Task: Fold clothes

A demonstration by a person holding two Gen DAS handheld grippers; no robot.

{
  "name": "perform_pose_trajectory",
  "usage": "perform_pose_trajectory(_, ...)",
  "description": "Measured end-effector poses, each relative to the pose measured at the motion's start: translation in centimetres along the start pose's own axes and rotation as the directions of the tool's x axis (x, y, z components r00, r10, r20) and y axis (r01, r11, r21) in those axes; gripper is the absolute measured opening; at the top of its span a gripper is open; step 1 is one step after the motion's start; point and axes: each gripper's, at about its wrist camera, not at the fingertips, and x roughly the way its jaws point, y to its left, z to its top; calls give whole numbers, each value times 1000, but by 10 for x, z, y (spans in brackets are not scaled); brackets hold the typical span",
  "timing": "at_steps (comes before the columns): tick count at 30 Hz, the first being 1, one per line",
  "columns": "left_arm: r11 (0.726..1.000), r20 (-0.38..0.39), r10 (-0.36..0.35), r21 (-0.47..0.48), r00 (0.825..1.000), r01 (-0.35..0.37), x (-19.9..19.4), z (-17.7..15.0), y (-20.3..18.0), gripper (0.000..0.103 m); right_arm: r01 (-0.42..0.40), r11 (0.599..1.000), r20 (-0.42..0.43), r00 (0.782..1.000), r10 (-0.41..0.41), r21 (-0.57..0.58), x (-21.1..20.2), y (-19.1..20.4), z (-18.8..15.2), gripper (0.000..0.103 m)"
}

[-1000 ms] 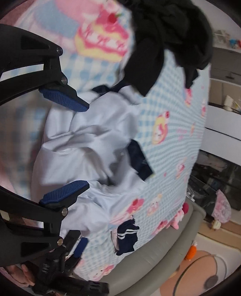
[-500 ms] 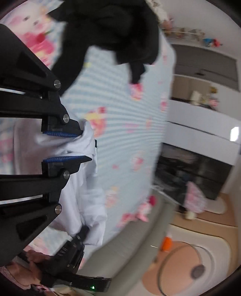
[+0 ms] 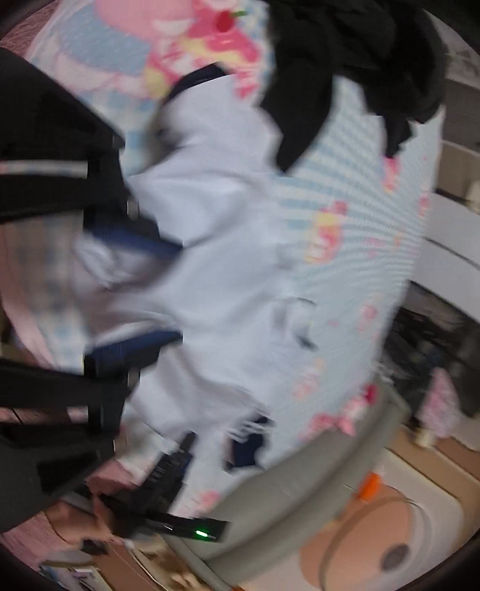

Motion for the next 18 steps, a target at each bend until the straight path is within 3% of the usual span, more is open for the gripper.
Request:
perform_pose_trajectory(1,1000,48,-1,-5,999,1,-8,6,0,57,-2,1000,49,999,2,4,-9,4,6,56)
perform_pose_trajectory(2,1000,83,9,-13,997,-8,-13,11,2,61,-20,1000,97,995,19,8,-16,7,14,71)
perform_pose_trajectory(3,999,81,30,-15,996,-29,-8,15,5,71,-51,999,120,991,51,1,-15,11,22,80)
perform_pose_trajectory(6,992,2,123,-2,992,-123,26,23,16,73,-147,988,107,983,152,-50,0,31,40,83)
perform_pose_trajectory(8,976,-103,216,32,971,-214,55,14,23,63,-135,986,90,986,143,-95,23,46,51,83)
perform_pose_trajectory(9,967,-156,255,53,954,-250,67,6,26,48,-120,987,72,989,129,-110,37,52,54,83)
perform_pose_trajectory(10,958,-198,288,64,937,-280,73,-3,30,40,-101,987,38,994,107,-124,56,56,56,81)
perform_pose_trajectory(11,949,-230,315,61,921,-310,77,-12,35,38,-83,987,-1,997,83,-137,75,60,56,53)
perform_pose_trajectory(12,946,-249,321,43,914,-321,77,-20,40,36,-65,987,-58,997,57,-146,91,61,49,14)
perform_pose_trajectory(14,952,-273,300,19,914,-306,72,-24,45,35,-62,989,-124,991,46,-132,103,58,32,14)
perform_pose_trajectory(18,965,-314,248,-8,917,-264,59,-25,49,35,-43,987,-135,991,22,-154,87,48,-10,11)
